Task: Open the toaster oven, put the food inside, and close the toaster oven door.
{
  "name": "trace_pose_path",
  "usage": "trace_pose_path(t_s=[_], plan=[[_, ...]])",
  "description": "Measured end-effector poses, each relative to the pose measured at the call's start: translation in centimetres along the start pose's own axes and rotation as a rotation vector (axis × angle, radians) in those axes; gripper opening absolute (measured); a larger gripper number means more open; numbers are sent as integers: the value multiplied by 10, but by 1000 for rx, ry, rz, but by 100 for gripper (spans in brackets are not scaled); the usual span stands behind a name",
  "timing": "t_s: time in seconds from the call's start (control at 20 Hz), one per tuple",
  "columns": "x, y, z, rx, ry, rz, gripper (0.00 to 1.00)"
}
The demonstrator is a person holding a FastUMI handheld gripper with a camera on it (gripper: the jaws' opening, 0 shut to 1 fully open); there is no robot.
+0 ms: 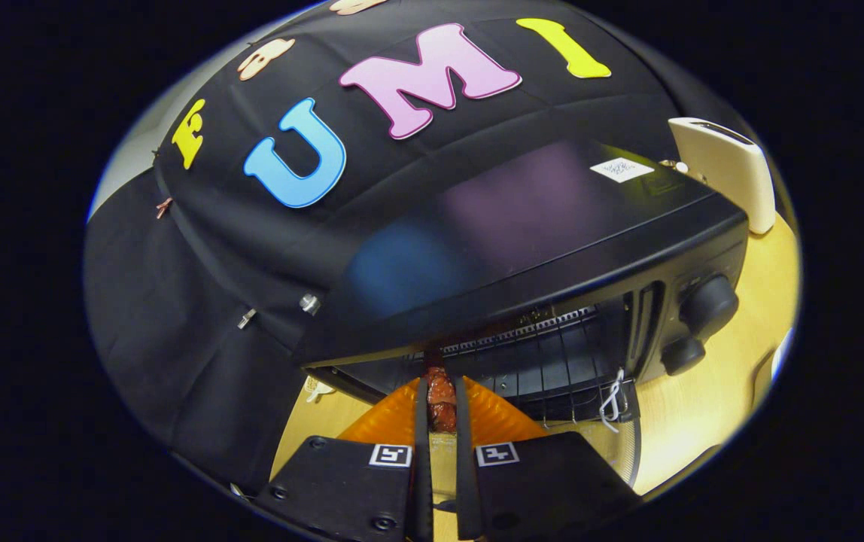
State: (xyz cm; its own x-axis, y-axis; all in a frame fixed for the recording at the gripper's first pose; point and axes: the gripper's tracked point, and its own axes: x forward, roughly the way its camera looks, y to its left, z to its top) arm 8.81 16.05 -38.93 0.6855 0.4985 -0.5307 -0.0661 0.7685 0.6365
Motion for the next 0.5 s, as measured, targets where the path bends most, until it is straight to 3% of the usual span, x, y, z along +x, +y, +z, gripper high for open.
trace_pose_path(t_s=[0.25, 0.5], plan=[[10, -17, 3, 19, 7, -11, 18], [10, -63, 2, -51, 33, -188, 36]])
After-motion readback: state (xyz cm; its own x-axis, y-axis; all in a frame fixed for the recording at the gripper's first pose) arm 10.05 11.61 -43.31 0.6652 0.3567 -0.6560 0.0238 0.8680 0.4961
